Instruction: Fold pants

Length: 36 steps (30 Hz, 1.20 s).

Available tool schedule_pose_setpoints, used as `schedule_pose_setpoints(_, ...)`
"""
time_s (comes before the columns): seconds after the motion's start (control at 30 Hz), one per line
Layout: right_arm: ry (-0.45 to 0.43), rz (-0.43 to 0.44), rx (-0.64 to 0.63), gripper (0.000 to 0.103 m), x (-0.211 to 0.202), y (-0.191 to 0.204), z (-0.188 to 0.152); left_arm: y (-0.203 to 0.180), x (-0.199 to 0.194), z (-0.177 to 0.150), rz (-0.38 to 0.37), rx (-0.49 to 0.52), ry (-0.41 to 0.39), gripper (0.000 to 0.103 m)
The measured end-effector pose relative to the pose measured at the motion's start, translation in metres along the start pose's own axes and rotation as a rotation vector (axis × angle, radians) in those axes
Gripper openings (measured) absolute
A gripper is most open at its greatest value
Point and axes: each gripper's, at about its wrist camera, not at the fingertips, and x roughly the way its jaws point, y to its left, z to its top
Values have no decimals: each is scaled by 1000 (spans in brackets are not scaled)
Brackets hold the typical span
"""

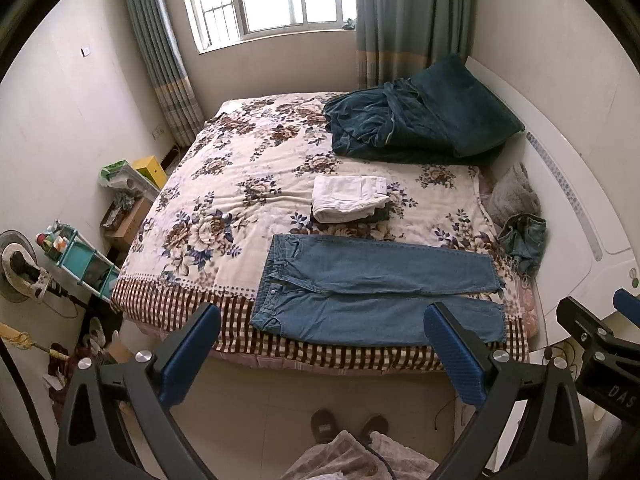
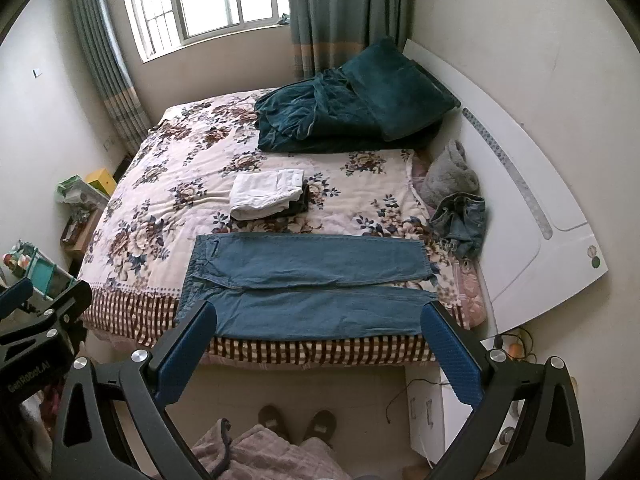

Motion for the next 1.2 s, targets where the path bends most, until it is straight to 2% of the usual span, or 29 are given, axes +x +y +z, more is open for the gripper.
schedule_pose_setpoints(0.2, 4, 16, -2, 103, 6, 1, -3, -1, 2, 6, 13, -15, -4, 103)
schedule_pose_setpoints(0.33, -3, 14, 5, 103, 17, -4, -2, -3, 15, 14, 72, -65, -35, 103)
schedule_pose_setpoints(0.5, 22, -5, 29, 103, 69, -21, 8, -4, 56, 13, 147, -129, -41, 103)
schedule_pose_setpoints(0.6, 45, -11, 29, 103, 108, -31, 13, -7, 96, 16, 194, -133, -7, 103)
schedule_pose_setpoints(0.83, 178, -65, 70, 103, 226, -55, 29, -14, 190, 20, 223, -94, 133, 103)
schedule_pose_setpoints(1.0, 270, -114, 41, 103, 343, -58, 40, -20, 285, 40, 201, -16, 235, 103)
schedule_pose_setpoints(1.2, 397, -148, 18, 103, 504, -47, 53, -29, 410, 74, 171, 98, 322, 103)
